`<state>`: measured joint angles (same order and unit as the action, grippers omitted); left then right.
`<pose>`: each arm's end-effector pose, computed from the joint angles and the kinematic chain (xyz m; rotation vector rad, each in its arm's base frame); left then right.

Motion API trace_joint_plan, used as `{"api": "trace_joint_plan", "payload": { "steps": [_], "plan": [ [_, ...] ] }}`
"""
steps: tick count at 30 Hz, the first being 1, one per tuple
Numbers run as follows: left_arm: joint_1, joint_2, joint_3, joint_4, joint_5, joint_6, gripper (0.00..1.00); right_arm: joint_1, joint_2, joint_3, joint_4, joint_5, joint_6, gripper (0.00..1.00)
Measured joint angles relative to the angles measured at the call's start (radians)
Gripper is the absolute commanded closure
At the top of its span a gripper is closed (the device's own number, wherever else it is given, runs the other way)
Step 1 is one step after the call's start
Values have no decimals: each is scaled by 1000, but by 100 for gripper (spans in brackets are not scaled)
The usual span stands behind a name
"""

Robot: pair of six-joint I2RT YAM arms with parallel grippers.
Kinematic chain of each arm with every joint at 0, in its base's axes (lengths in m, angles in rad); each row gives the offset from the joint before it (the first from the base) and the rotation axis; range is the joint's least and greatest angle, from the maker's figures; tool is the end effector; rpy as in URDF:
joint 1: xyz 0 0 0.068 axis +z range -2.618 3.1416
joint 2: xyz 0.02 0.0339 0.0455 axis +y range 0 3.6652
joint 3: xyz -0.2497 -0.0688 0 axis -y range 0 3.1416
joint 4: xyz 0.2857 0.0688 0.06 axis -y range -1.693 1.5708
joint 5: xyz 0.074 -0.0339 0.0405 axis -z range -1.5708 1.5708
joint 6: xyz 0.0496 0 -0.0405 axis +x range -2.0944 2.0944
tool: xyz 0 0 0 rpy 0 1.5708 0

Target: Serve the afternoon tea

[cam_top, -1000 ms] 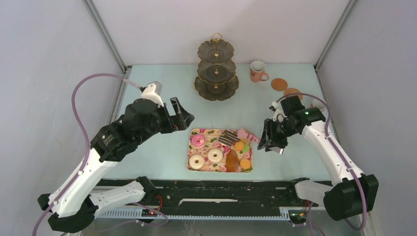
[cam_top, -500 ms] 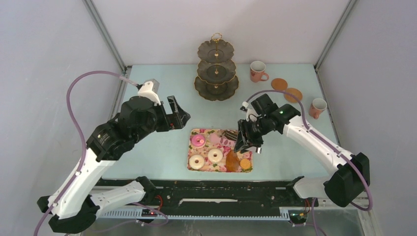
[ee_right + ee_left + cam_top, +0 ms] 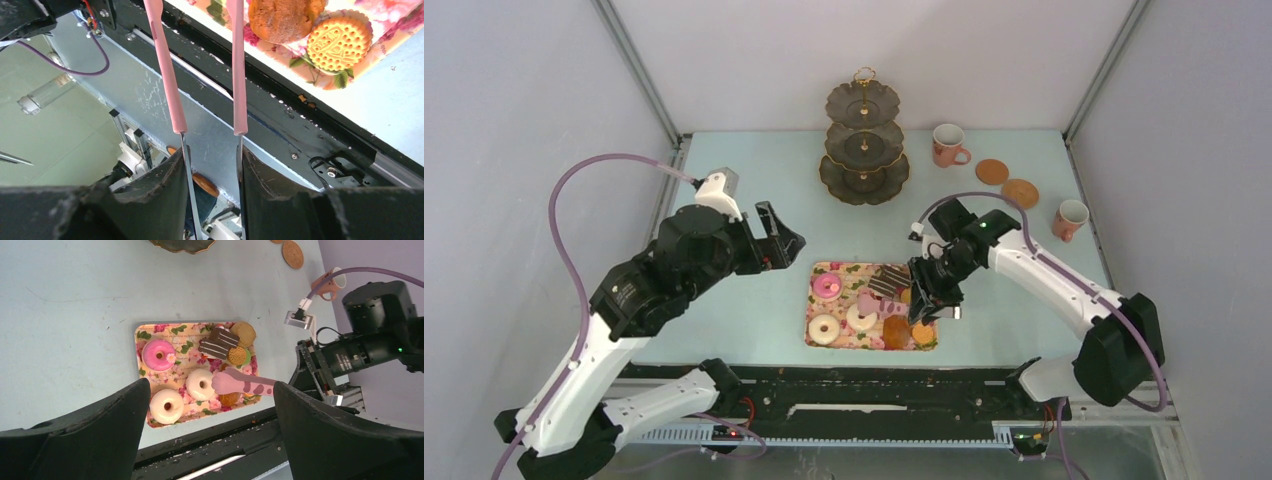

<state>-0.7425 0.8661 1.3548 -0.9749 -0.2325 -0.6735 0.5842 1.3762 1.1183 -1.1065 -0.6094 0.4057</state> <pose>0.1480 -0.1203 0.4337 -0.0752 2.1036 -0.6365 0.2236 0.1818 0.2314 0.3502 -2.8606 -0.9389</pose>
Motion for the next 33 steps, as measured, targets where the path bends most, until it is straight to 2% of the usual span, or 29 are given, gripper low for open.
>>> {"api": "trace_joint_plan", "payload": {
  "steps": [11,33],
  "plan": [
    [3,-5,-1,0,-1,-7,0,-28,62,-41,15,-4,-48,61],
    [38,35,4,8,11,-7,0,-68,143,-93,103,-113,-60,61]
  ]
}}
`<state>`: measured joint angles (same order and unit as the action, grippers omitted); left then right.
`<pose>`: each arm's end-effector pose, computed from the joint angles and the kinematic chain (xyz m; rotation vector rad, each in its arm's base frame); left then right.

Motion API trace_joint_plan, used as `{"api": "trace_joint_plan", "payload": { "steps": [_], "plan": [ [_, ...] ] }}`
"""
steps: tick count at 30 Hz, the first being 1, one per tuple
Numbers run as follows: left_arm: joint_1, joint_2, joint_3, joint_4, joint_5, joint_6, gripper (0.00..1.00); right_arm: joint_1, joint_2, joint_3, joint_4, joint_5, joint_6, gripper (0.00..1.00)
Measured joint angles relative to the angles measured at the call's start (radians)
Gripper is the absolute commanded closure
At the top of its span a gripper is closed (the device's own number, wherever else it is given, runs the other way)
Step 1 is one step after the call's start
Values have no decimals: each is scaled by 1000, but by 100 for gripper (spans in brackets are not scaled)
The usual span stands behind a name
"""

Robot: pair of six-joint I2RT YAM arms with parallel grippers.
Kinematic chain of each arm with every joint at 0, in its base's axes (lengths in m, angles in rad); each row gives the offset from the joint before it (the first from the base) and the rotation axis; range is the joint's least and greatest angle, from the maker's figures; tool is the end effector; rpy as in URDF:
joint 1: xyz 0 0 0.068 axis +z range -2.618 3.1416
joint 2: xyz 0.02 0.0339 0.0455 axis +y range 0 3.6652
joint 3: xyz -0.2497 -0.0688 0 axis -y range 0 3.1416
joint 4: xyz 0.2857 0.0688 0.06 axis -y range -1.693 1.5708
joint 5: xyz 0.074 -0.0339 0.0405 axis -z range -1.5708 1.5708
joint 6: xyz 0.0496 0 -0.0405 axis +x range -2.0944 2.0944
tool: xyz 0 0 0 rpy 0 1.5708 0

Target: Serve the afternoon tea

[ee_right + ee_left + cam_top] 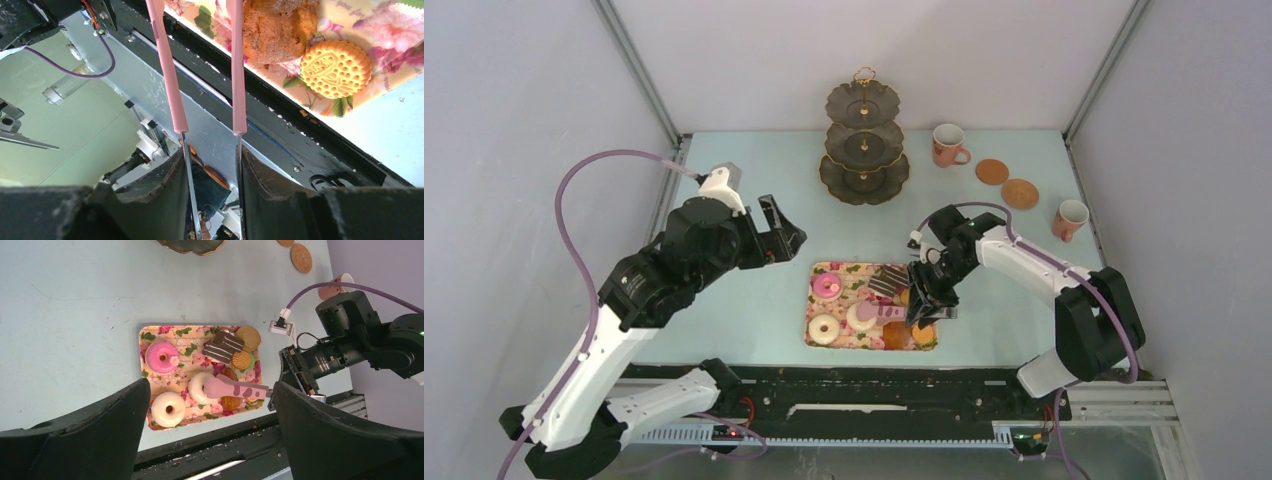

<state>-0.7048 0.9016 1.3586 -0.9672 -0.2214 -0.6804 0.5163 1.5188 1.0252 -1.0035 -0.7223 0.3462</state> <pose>0.1608 -0.1224 0.4295 -0.1124 2.1236 -0.6130 0.2406 0.1743 0.1694 0.2705 -2.7244 -0.9815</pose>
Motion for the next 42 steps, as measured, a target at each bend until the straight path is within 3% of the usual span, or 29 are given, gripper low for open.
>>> {"api": "trace_joint_plan", "payload": {
  "steps": [7,25,42],
  "plan": [
    [10,2,0,0,12,0,0,-2,16,0,10,-8,-5,76],
    [24,3,-2,22,38,-2,2,-8,-45,-3,16,-39,32,100],
    [27,-45,-55,49,50,-48,2,-50,-194,-76,17,-96,65,100]
  ]
}}
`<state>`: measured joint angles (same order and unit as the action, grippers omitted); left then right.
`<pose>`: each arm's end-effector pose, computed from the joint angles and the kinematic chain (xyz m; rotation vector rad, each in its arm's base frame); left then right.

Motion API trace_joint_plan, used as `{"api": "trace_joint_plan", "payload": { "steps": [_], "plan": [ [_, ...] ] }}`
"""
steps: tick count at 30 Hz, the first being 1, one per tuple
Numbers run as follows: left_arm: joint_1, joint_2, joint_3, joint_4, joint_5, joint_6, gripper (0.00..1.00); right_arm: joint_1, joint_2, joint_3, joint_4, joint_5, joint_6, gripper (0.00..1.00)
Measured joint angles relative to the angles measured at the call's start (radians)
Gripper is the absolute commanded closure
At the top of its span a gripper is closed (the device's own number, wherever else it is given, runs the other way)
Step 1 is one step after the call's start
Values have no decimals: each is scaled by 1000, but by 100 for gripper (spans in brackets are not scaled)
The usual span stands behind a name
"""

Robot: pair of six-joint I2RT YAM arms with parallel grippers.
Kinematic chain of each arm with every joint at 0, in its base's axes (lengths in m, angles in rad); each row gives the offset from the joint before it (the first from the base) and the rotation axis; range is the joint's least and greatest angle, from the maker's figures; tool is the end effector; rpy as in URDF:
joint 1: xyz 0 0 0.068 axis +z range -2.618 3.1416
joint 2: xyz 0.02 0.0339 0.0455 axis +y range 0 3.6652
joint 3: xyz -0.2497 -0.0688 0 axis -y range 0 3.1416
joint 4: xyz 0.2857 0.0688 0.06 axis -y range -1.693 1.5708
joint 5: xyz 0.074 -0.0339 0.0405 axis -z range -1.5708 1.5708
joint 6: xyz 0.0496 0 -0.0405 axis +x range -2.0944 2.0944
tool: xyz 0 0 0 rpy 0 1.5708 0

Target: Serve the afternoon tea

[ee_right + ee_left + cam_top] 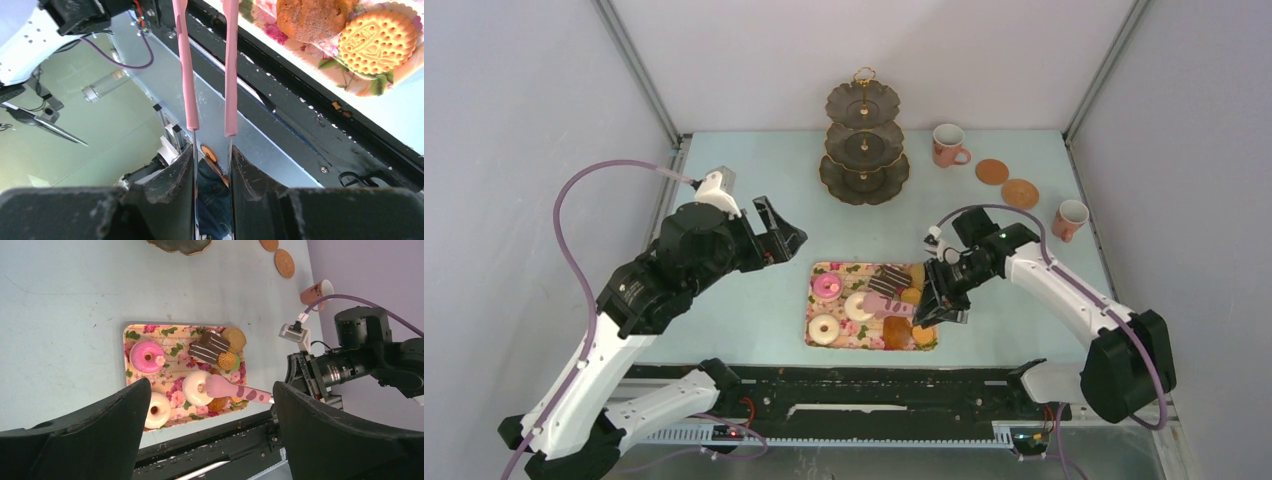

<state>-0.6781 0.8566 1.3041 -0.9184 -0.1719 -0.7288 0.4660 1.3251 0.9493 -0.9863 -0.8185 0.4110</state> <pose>0.1592 -0.1173 0.4242 -0.1645 2.1020 -0.6966 0.2244 0.1534 0.2011 0.1988 -2.7222 -1.1920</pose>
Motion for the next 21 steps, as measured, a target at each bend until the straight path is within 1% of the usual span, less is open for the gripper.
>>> {"api": "trace_joint_plan", "payload": {
  "steps": [3,7,11,17,21],
  "plan": [
    [0,1,0,3,0,-6,2,-40,-38,-3,-3,-27,3,100],
    [0,0,0,3,0,-10,2,-161,-84,-3,25,-77,36,100],
    [1,8,0,3,3,-15,2,-244,-63,20,71,-83,74,100],
    [1,68,11,2,26,-7,2,-311,94,133,178,-58,140,100],
    [2,140,52,-6,26,25,2,-355,260,241,261,-14,193,100]
  ]
}}
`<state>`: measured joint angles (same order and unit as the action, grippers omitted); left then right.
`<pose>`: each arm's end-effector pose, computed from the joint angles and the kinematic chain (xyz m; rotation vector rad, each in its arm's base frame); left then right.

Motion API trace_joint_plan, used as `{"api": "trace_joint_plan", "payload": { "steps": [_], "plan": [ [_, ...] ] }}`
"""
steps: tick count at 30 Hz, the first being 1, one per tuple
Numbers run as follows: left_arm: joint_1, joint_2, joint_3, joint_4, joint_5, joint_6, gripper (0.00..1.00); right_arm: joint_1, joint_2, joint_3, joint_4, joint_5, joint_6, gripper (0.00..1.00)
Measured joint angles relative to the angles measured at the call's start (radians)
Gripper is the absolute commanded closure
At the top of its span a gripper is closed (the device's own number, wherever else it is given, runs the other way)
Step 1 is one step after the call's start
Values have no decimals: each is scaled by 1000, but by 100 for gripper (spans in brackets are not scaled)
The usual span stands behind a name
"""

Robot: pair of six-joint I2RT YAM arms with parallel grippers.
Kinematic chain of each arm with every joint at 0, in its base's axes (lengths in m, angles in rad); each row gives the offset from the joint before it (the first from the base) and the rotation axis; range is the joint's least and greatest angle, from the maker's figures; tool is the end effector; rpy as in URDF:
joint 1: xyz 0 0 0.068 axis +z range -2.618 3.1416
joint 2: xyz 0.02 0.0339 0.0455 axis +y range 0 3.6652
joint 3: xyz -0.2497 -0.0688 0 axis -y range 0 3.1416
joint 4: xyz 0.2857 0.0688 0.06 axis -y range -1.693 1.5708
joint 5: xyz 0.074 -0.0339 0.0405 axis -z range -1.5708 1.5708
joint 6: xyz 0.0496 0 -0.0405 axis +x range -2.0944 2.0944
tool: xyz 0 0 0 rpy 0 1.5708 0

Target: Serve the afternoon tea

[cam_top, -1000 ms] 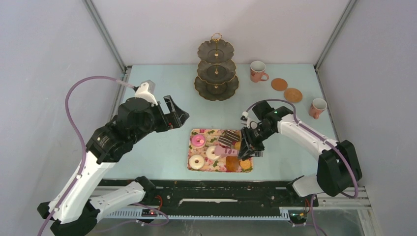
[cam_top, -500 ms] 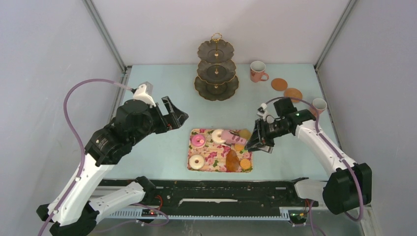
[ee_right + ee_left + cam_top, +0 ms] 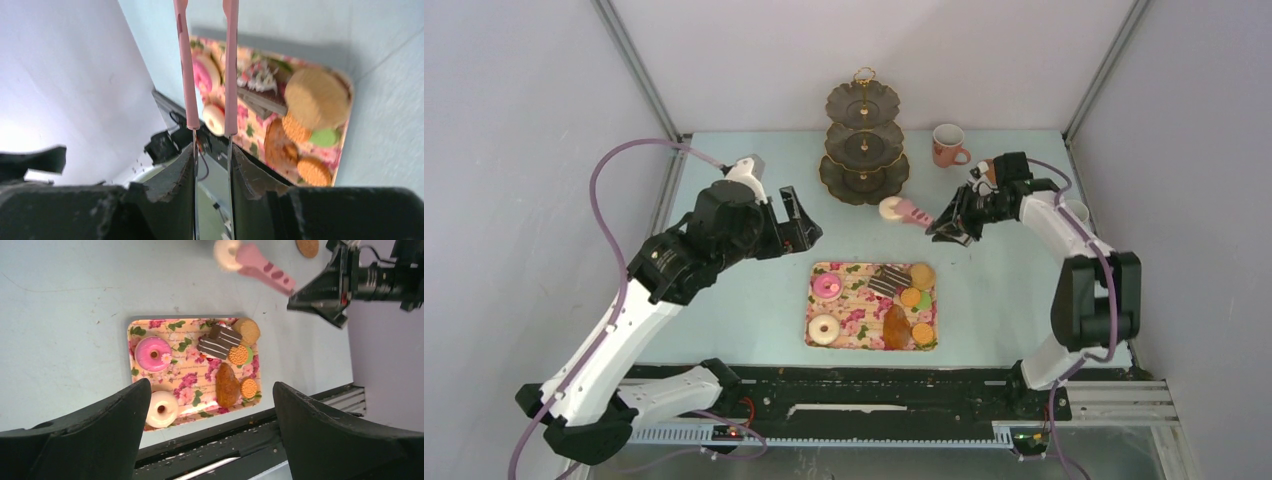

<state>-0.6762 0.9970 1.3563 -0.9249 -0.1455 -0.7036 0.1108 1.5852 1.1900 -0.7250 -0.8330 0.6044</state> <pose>0.1876 -0.1413 0.4139 -0.1182 2.1983 -0.6459 0.3509 0.0760 0.2119 0.3955 2.6941 1.3400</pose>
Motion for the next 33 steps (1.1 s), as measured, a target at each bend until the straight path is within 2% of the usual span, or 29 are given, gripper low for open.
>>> {"api": "trace_joint_plan", "payload": {
  "steps": [7,18,33],
  "plan": [
    [24,39,59,-54,-8,85,2,-29,251,230,43,55,63,100],
    [121,58,71,-82,11,157,2,-27,447,555,34,72,112,100],
    [220,61,62,-90,64,214,2,2,701,818,47,89,173,100]
  ]
}}
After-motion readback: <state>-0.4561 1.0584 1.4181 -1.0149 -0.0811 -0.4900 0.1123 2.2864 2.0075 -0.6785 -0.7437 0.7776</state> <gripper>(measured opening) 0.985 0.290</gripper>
